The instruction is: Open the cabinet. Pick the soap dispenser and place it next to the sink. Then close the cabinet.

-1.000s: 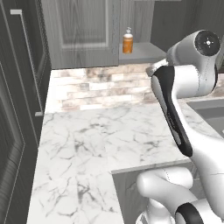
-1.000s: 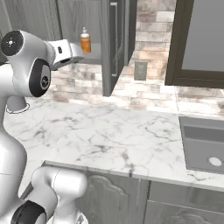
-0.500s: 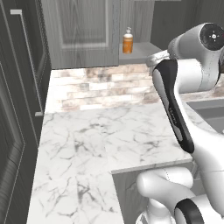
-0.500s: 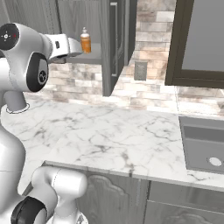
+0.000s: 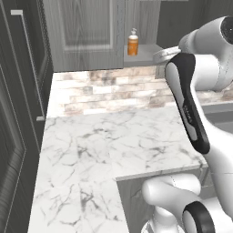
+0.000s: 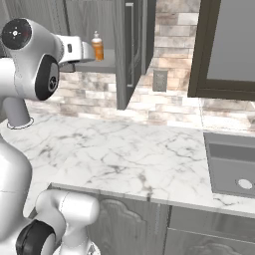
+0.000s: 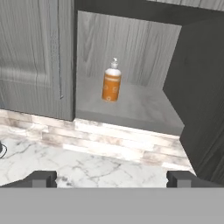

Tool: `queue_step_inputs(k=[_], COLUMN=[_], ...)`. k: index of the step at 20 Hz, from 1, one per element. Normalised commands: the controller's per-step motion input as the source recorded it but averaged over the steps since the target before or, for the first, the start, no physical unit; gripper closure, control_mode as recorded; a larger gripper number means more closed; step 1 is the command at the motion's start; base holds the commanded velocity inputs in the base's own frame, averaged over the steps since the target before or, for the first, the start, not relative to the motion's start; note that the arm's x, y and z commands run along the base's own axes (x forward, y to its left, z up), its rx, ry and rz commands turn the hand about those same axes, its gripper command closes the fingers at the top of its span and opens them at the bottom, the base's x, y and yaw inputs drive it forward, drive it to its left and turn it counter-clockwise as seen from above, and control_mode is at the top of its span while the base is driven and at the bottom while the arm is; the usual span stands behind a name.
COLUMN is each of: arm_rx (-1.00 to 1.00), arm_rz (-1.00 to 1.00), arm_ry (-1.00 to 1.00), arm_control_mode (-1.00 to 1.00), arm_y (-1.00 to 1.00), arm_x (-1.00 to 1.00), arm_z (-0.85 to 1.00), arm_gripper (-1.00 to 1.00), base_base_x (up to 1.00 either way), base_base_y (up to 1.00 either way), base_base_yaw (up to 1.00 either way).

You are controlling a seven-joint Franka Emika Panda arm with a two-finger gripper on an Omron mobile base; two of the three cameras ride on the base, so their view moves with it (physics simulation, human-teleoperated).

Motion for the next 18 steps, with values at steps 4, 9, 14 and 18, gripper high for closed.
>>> queue_step_inputs(k=[4,9,14,18], arm_rx=[0.00,0.00,0.02,0.10], arm_rz=[0.00,0.00,0.00,0.00], arm_ry=[0.00,0.00,0.00,0.00], arm_control_mode=[-1.00,-1.00,-1.00,-1.00], arm_y=[0.00,0.00,0.00,0.00], arm_x=[0.19,0.36,0.40,0.39], arm_z=[-0.08,0.00,0.00,0.00], arm_gripper=[-1.00,-1.00,-1.00,-1.00], base_base_x=[0.00,0.00,0.00,0.00], base_base_y=[0.00,0.00,0.00,0.00], base_base_yaw=[0.00,0.00,0.00,0.00])
